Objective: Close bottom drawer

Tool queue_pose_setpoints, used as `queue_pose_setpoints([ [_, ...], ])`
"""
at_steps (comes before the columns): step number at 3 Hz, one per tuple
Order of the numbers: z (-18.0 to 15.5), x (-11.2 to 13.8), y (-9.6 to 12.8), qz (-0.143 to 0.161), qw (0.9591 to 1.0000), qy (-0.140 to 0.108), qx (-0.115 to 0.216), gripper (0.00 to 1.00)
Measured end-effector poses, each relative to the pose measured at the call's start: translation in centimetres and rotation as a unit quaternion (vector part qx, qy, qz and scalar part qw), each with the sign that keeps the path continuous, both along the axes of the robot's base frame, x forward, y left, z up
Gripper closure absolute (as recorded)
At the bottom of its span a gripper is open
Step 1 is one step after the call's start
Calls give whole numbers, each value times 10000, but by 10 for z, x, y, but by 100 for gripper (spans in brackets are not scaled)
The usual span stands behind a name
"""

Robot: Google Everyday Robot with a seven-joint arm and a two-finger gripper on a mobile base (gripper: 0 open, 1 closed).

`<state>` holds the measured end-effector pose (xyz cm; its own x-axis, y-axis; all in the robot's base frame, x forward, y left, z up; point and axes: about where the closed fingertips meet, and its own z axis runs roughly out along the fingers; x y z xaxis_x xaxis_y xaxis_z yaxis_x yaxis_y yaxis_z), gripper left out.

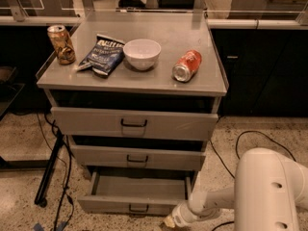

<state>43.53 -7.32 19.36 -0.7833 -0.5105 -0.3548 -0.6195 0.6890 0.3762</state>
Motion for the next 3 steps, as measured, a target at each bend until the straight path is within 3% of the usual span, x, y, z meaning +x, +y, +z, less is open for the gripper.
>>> queue_pose_setpoints([
  [1, 0, 16, 10, 70, 9996, -256, -89, 100],
  [3, 0, 46, 21, 105, 9959, -761, -475, 100],
])
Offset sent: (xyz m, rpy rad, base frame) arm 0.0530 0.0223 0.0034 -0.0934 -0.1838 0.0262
